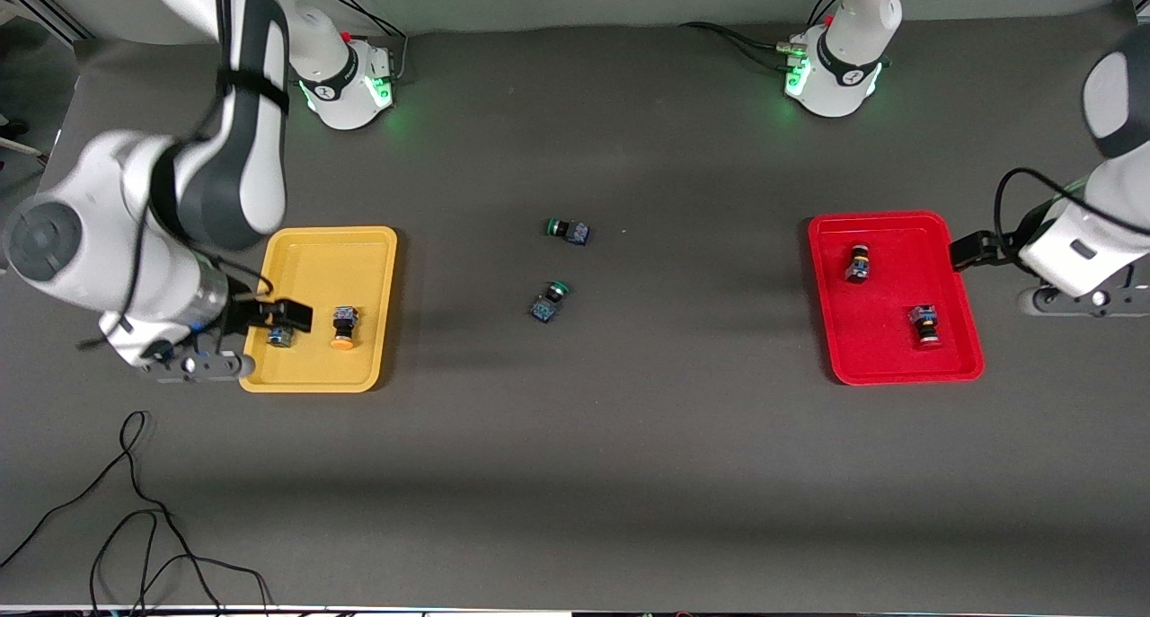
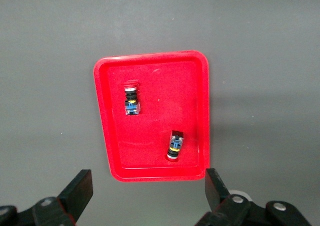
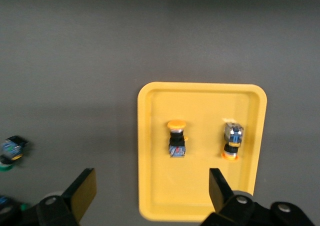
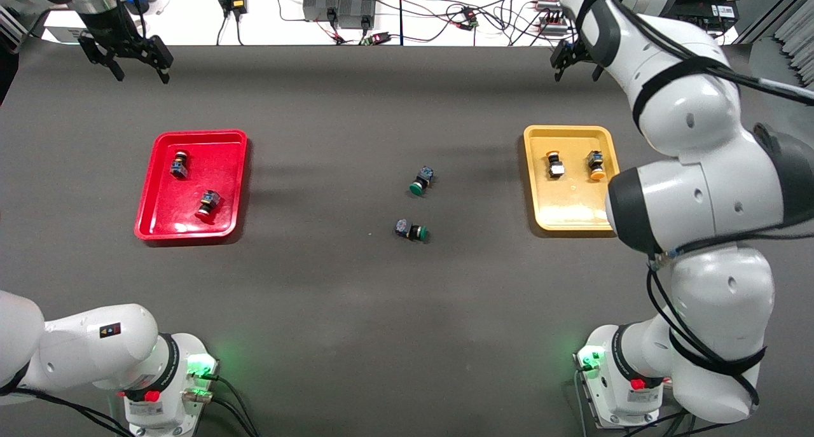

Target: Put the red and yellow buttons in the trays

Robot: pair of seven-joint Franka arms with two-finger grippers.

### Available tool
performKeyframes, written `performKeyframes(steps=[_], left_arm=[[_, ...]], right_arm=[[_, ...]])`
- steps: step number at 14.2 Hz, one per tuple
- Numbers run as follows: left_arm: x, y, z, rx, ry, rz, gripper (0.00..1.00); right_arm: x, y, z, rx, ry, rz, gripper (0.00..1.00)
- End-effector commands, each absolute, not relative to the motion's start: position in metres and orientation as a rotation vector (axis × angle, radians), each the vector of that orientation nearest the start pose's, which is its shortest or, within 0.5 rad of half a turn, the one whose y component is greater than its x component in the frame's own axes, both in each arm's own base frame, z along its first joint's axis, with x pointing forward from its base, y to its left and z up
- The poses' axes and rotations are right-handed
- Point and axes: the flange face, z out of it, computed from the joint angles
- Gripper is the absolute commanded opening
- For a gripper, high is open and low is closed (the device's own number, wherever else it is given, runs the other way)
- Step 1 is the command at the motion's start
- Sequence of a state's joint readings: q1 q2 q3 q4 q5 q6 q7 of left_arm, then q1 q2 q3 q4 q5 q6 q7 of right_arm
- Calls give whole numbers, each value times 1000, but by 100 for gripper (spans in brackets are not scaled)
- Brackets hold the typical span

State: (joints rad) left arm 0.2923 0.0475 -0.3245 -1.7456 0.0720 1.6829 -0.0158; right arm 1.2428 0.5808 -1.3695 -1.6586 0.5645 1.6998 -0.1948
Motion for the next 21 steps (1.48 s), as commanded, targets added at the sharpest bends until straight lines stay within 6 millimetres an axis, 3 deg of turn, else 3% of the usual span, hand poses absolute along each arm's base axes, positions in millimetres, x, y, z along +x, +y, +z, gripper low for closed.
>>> performKeyframes(steps=[1,3,5,6,9,15,21], left_arm=[[536,-24,562,-3071,67,132,100],[525,-38,577,-3063,86,131,100],[515,-27,586,-3077,59,132,100],[515,-23,585,-3083,48,137,100],[512,-24,588,-3084,50,134,100],[512,-8,589,-3090,8,133,100],[508,-7,594,-3080,4,154,100]], right_arm=[[592,97,512,-3162,74,69,100],[591,89,525,-3161,102,54,100],[593,75,542,-3141,119,22,100],[595,58,552,-3125,148,14,100],[594,26,564,-3101,242,64,100],[569,-19,585,-3058,292,49,100],[556,-42,596,-3103,196,30,100]])
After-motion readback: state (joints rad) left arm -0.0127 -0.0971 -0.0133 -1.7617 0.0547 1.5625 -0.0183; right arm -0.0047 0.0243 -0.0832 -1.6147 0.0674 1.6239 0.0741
